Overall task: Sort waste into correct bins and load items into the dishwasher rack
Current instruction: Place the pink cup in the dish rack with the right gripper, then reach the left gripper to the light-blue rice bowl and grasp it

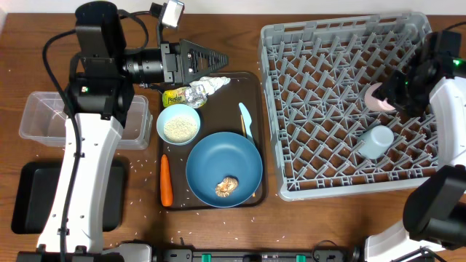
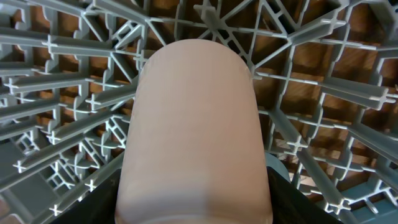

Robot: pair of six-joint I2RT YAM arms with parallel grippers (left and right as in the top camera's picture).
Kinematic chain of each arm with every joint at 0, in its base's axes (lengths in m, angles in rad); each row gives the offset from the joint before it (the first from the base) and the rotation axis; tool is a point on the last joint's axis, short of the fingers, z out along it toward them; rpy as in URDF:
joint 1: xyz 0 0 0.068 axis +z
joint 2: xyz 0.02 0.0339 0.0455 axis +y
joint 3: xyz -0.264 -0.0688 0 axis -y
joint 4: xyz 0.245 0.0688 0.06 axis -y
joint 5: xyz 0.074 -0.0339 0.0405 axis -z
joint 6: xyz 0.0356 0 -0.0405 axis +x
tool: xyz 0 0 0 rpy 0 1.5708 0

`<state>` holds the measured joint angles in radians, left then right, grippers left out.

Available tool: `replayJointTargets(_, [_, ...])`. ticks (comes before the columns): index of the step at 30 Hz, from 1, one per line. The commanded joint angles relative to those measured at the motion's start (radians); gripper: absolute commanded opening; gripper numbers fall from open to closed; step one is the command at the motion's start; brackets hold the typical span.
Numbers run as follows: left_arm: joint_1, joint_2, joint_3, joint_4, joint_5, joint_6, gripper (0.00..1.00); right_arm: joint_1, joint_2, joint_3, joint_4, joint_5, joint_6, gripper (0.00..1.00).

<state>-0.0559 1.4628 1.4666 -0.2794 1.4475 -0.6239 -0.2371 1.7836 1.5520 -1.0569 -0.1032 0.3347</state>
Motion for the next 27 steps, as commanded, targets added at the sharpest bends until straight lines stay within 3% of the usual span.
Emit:
replayJointTargets(1, [-0.002,0.004,0.01,0.005,0.002,0.018,0.77,0.038,0.008,0.005,0.005,0.0,0.028,0.5])
replayJointTargets(10, [-0.002,0.004,0.01,0.005,-0.002,0.018,0.76,0.035,0.002,0.007,0.018,-0.02,0.016,0.45])
replayJointTargets(21, [-0.002,0.004,0.01,0.005,-0.002,0.018,0.77,0.035,-0.011,0.009,-0.04,-0.008,0.024,0.48])
replayJointTargets(24, [-0.002,0.004,0.01,0.005,-0.002,0.018,0.77,0.035,-0.01,0.008,-0.035,0.036,0.047,0.55])
replayJointTargets(27, [-0.002,0.004,0.01,0.005,-0.002,0.018,0.76,0.035,-0.01,0.008,-0.037,0.032,0.046,0.71])
